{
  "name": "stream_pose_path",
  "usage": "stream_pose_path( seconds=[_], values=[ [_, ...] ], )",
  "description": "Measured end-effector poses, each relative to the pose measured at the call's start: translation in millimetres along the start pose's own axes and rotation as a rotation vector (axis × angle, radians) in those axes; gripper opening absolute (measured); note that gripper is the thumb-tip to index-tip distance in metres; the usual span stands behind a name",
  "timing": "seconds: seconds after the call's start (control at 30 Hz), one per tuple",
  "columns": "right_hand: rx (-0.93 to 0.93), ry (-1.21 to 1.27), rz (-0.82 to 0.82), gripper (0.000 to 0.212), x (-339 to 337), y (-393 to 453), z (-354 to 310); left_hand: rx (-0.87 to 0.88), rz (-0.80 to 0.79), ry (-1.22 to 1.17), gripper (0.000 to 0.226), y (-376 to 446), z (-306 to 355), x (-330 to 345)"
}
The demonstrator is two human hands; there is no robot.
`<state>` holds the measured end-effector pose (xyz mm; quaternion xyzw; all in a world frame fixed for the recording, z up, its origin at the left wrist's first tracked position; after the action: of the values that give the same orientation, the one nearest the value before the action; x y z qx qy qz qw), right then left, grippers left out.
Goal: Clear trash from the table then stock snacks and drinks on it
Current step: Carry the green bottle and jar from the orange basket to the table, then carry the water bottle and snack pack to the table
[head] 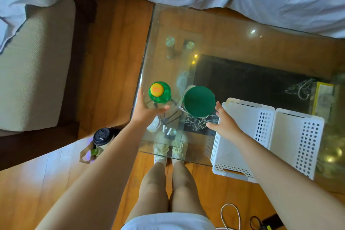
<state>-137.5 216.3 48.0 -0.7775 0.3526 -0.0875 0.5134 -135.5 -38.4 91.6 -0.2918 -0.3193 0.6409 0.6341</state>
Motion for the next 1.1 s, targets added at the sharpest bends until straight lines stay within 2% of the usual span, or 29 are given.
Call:
stream_pose_path(
  seconds=[0.07, 0.17, 0.27, 0.37, 0.43, 0.6, 0.8, 0.93, 1.1],
  values=[
    [0.036, 0.047, -0.023, 0.070, 0.5, -20.0, -5.5, -0.131, 0.032, -0.023, 0.095, -17.8, -7.2, -6.5],
    [0.077, 0.072, -0.079, 0.049, 11.2, -51.8, -17.7, -0.287, 0.082, -0.087, 0.058, -60.2, -20.7, -21.9],
    [0.125, 0.098, -0.122, 0.032, 31.3, -79.6, -39.0, -0.274, 0.121, -0.218, 0.033, -115.7, -37.1, -38.9],
    [0.081, 0.005, -0.169, 0.009, 60.8, -102.6, -69.1, -0.249, 0.218, -0.303, 0.022, -176.4, -60.0, -56.6],
    [0.045, -0.097, -0.227, 0.014, 86.9, -117.9, -90.5, -0.245, 0.309, -0.417, 0.016, -217.8, -80.0, -68.1],
    [-0.028, -0.368, -0.403, 0.020, 171.4, -155.5, -138.6, -0.277, 0.522, -0.717, 0.008, -321.6, -153.4, -86.0],
    [-0.149, -0.672, -0.500, 0.016, 293.1, -194.6, -177.8, -0.312, 0.750, -1.131, 0.009, -434.4, -279.7, -83.8],
    [-0.110, -0.677, -0.536, 0.008, 371.7, -227.9, -177.5, -0.289, 0.872, -1.473, 0.011, -505.2, -366.2, -68.6],
    [-0.052, -0.689, -0.568, 0.015, 442.7, -253.3, -165.4, -0.228, 1.004, -1.835, 0.037, -564.7, -452.5, -44.1]
  ],
)
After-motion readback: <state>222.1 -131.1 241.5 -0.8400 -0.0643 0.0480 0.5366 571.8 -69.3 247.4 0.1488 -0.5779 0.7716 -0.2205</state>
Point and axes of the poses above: each hand's wrist, its own y-axis towards the middle knuckle, its own x-axis out of the palm, z = x × y, the point moved 1 cm from there along y, towards the middle knuckle, and after that the axes turned 11 degrees about -z, right-handed, at the moved point
